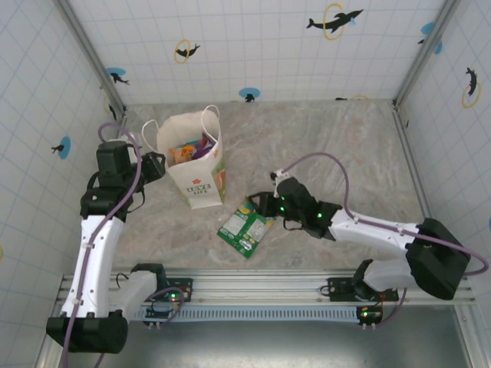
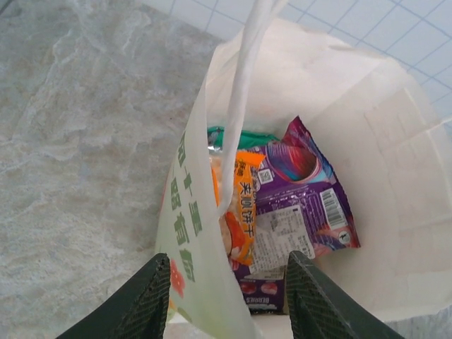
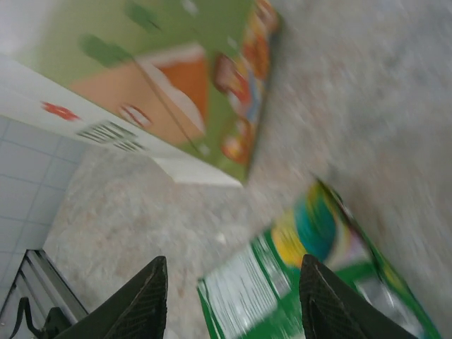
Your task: Place the snacks into the paper bag
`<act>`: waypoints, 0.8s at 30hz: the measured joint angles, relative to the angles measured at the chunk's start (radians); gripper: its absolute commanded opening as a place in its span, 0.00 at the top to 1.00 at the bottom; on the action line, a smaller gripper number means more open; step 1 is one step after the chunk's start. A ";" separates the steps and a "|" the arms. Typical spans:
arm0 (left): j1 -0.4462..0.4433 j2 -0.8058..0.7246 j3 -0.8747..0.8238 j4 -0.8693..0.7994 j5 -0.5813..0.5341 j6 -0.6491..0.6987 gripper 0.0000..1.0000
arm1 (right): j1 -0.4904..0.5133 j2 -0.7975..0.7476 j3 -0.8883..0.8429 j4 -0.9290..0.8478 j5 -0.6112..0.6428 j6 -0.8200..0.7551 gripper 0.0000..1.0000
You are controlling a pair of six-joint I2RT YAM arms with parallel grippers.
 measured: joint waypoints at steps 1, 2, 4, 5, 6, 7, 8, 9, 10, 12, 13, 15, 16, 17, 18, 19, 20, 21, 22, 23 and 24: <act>0.000 -0.001 -0.007 -0.005 0.003 0.000 0.53 | 0.002 -0.021 -0.043 0.000 0.000 0.050 0.48; 0.000 -0.002 -0.013 -0.008 0.003 0.000 0.53 | 0.006 -0.038 -0.073 0.000 0.000 0.087 0.48; 0.000 -0.002 -0.029 -0.016 0.006 -0.001 0.53 | 0.015 -0.066 -0.133 0.007 -0.003 0.172 0.47; 0.000 -0.002 -0.035 -0.020 0.006 -0.001 0.53 | 0.022 -0.072 -0.156 0.012 -0.005 0.209 0.47; 0.000 -0.002 -0.040 -0.021 0.006 -0.002 0.53 | 0.030 -0.076 -0.178 0.019 -0.007 0.246 0.47; 0.000 -0.002 -0.044 -0.020 0.006 -0.002 0.53 | 0.042 -0.077 -0.201 0.029 -0.011 0.288 0.47; 0.000 -0.003 -0.045 -0.020 0.006 -0.004 0.53 | 0.051 -0.077 -0.217 0.034 -0.013 0.317 0.47; 0.000 -0.005 -0.046 -0.020 0.006 -0.004 0.53 | 0.063 -0.077 -0.234 0.038 -0.014 0.349 0.47; 0.000 -0.006 -0.046 -0.020 0.006 -0.005 0.53 | 0.074 -0.077 -0.249 0.045 -0.016 0.378 0.47; 0.000 -0.008 -0.046 -0.020 0.006 -0.005 0.53 | 0.092 -0.077 -0.277 0.061 -0.019 0.425 0.48; 0.000 -0.008 -0.046 -0.020 0.006 -0.004 0.53 | 0.100 -0.076 -0.294 0.079 -0.020 0.449 0.48; 0.000 -0.008 -0.046 -0.019 0.006 -0.004 0.53 | 0.109 -0.069 -0.316 0.109 -0.021 0.484 0.48; 0.000 -0.008 -0.046 -0.019 0.007 -0.005 0.53 | 0.113 -0.060 -0.327 0.129 -0.023 0.500 0.48; 0.000 -0.007 -0.046 -0.019 0.008 -0.004 0.53 | 0.116 -0.050 -0.333 0.147 -0.023 0.511 0.48; 0.000 -0.007 -0.046 -0.019 0.010 -0.004 0.53 | 0.118 -0.036 -0.336 0.167 -0.025 0.521 0.48; 0.000 -0.007 -0.046 -0.019 0.010 -0.004 0.53 | 0.120 -0.019 -0.338 0.190 -0.028 0.530 0.48; 0.000 -0.007 -0.046 -0.018 0.011 -0.004 0.53 | 0.122 -0.003 -0.338 0.211 -0.032 0.534 0.48; 0.000 -0.007 -0.046 -0.017 0.013 -0.004 0.53 | 0.123 0.016 -0.339 0.237 -0.039 0.539 0.49; 0.000 -0.007 -0.046 -0.016 0.014 -0.004 0.53 | 0.123 0.033 -0.339 0.261 -0.045 0.544 0.49; 0.000 -0.007 -0.046 -0.016 0.017 -0.004 0.53 | 0.123 0.048 -0.339 0.278 -0.051 0.545 0.49; 0.000 -0.007 -0.046 -0.016 0.018 -0.004 0.53 | 0.123 0.064 -0.338 0.298 -0.054 0.547 0.49</act>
